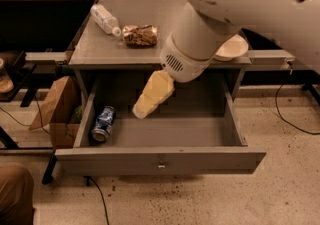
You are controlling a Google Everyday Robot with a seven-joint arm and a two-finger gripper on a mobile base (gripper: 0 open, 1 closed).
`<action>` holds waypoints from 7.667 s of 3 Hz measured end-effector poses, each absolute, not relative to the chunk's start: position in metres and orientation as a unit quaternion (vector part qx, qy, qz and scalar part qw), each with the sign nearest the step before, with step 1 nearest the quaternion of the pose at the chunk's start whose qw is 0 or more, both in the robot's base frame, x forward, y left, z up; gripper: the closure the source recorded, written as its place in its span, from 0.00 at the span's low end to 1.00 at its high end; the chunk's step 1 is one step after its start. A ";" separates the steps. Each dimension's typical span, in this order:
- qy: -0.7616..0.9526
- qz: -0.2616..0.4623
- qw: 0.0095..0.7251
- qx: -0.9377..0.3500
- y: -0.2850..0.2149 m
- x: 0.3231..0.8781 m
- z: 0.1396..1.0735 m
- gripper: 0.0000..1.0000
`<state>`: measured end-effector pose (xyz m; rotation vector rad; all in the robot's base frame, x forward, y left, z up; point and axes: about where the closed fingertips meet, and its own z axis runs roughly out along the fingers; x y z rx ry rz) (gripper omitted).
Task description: Pick pepsi can from top drawer and place on counter
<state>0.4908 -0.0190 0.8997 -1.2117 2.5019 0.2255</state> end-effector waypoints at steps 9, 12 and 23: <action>0.987 0.117 0.108 -0.036 0.085 0.621 0.741 0.00; 0.993 0.086 0.082 -0.006 0.150 0.619 0.705 0.00; 0.996 0.066 0.012 -0.057 0.211 0.610 0.622 0.34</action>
Offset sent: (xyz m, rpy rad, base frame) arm -0.0075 0.1083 -0.0297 0.2814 0.3946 -0.5616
